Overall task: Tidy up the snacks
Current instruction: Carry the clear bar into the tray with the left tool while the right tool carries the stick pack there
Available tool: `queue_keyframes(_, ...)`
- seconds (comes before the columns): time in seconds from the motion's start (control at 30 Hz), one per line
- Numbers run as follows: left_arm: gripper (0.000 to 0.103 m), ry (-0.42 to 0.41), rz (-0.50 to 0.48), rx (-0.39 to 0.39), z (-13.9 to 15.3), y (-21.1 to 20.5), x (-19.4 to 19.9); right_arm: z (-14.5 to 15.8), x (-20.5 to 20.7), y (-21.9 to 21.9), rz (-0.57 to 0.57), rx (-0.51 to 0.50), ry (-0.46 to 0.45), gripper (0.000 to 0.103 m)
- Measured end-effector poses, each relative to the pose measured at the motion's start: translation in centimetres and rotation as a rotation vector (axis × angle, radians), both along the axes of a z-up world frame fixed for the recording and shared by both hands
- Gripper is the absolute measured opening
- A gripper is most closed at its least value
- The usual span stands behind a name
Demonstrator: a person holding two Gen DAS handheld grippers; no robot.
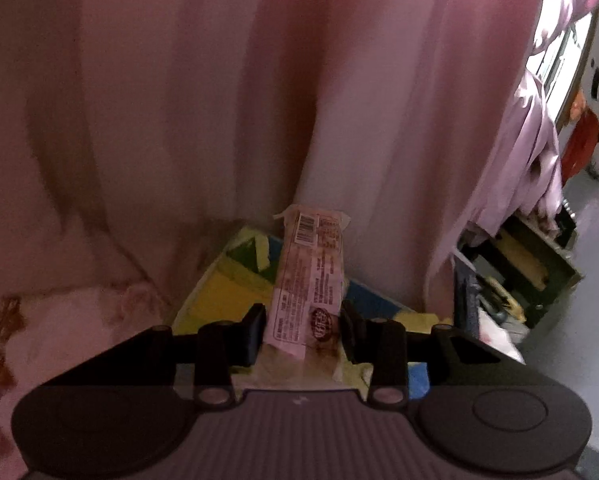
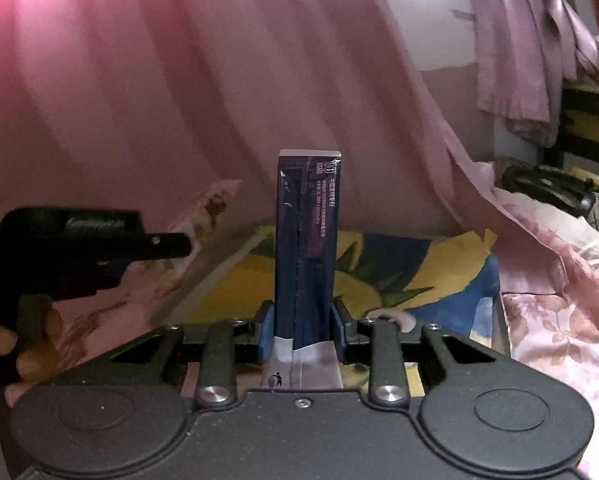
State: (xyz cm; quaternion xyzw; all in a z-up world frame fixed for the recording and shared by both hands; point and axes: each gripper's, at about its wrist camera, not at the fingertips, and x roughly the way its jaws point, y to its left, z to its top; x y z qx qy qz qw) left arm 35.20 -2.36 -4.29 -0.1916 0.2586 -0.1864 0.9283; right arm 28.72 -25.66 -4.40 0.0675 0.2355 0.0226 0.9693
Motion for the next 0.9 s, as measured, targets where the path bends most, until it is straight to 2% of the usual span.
queue_keyframes(0.1,0.042,-0.02,-0.001,0.028,-1.4,-0.3,1.0,-1.1,2.4,-1.0,-0.033,0.035,0.028,0.031)
queue_keyframes(0.2,0.042,0.001,0.005,0.043,-3.1,-0.4,2.2,-2.5,4.6,-1.5,-0.055,0.061,0.08,0.031)
queue_keyframes(0.3,0.042,0.031,0.017,0.05,-4.6,-0.1,3.1,-3.7,5.7,-1.1,-0.076,0.061,0.135,0.031)
queue_keyframes(0.4,0.042,0.076,0.008,0.056,-5.3,-0.3,3.8,-4.5,6.9,-0.7,-0.084,0.02,0.181,0.031)
queue_keyframes(0.47,0.042,0.088,-0.016,0.093,-5.6,-0.7,4.4,-4.9,7.1,-0.4,-0.091,0.006,0.21,0.031)
queue_keyframes(0.53,0.042,0.063,-0.026,0.138,-5.5,-1.1,4.4,-5.4,7.5,-0.4,-0.101,-0.001,0.235,0.031)
queue_keyframes(0.67,0.042,0.072,-0.035,0.176,-6.0,-1.2,4.2,-6.0,8.0,-0.4,-0.103,-0.015,0.267,0.032)
queue_keyframes(0.9,0.043,0.104,-0.038,0.194,-6.2,-1.4,5.1,-6.4,8.3,-0.4,-0.111,-0.012,0.305,0.036)
